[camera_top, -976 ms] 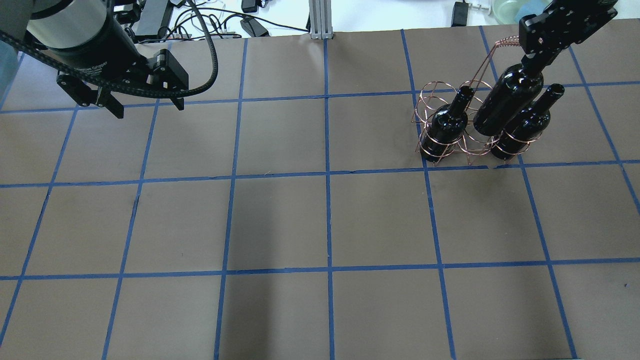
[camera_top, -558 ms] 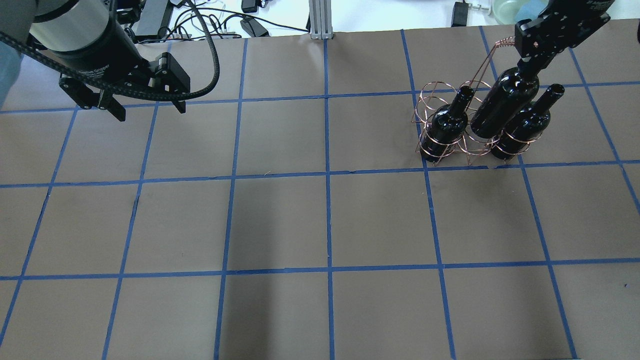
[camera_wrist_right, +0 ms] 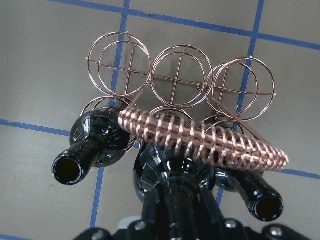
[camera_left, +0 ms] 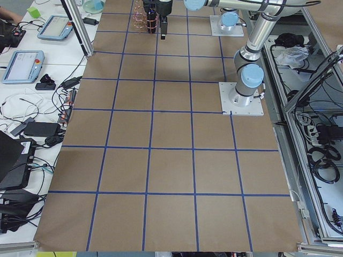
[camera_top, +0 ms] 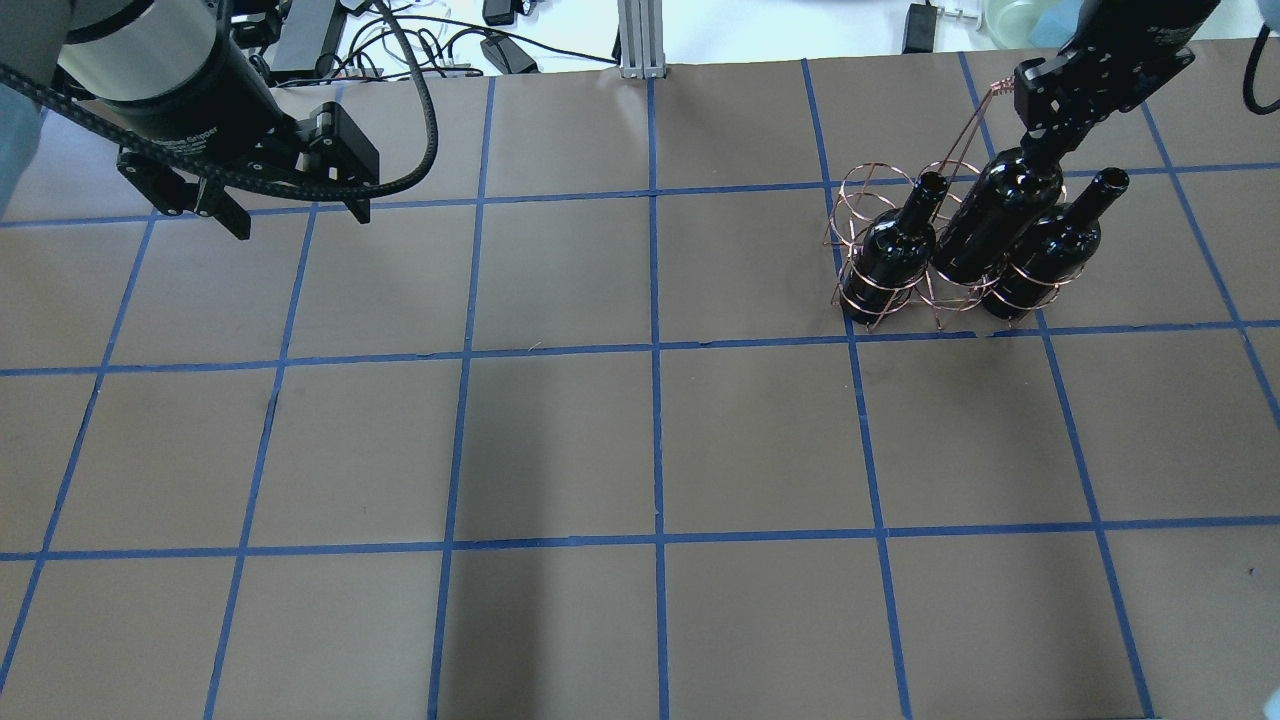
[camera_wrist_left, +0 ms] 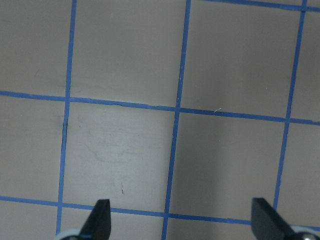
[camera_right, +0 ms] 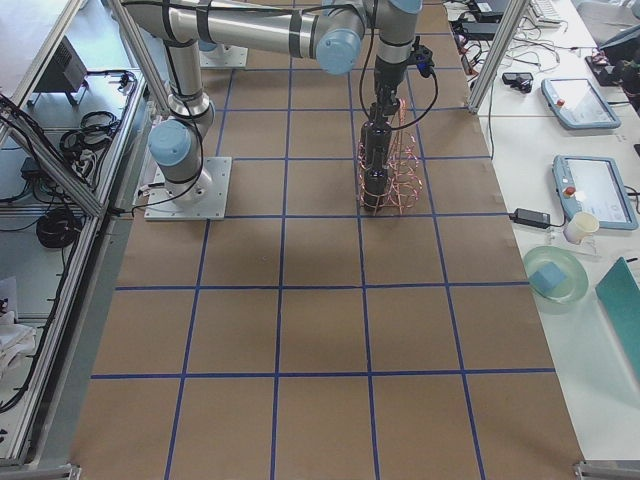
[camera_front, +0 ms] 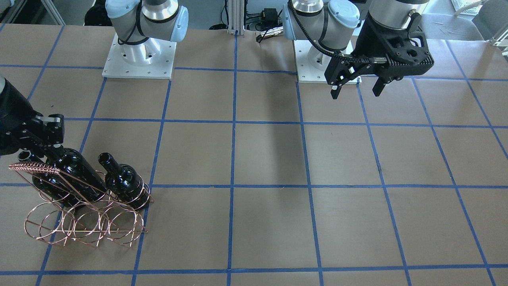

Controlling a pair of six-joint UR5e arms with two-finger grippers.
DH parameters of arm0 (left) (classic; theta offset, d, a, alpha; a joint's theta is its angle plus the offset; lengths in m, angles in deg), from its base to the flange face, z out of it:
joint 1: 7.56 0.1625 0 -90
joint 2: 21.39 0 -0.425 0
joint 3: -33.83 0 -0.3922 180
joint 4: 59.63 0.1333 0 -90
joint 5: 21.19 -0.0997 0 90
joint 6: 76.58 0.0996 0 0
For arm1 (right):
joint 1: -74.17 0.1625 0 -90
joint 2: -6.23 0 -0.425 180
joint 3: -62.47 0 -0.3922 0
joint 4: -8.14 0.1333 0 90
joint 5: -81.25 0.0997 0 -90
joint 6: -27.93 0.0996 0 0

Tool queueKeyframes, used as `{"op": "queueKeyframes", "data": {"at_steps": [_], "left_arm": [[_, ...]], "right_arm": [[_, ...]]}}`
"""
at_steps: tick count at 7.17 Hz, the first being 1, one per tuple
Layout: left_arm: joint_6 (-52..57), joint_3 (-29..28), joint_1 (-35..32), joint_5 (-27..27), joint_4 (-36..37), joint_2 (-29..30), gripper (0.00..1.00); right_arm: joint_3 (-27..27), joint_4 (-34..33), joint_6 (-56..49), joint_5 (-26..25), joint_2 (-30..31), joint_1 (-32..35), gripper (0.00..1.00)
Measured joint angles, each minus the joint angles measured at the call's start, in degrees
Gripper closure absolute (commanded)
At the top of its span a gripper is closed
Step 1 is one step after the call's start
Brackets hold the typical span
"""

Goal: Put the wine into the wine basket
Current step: 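Lower the bottle into the empty rack slot beside the other bottles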

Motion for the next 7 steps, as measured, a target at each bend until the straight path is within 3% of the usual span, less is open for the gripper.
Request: {"op": "queueKeyframes", "data": {"at_steps": [4, 5, 6, 7], "left_arm": [[0.18, 0.0, -0.01, -0.26, -0.29, -0.21, 0.0], [0.17, 0.0, 0.0, -0.18, -0.32, -0.17, 0.0], [0.15, 0.0, 0.02, -0.07, -0.33, -0.08, 0.0], [0.17, 0.0, 0.02, -0.14, -0.33, -0.12, 0.0]], "right_arm": [[2.31, -4.03, 0.27, 0.13, -3.03, 0.21, 0.98], [3.21, -5.56, 0.31, 0.13, -3.62, 0.24, 0.87], [3.77, -7.01, 0.32, 0.08, -4.33, 0.26, 0.3], [4.02, -8.16, 0.33, 0.0, -4.79, 0.26, 0.0]]}}
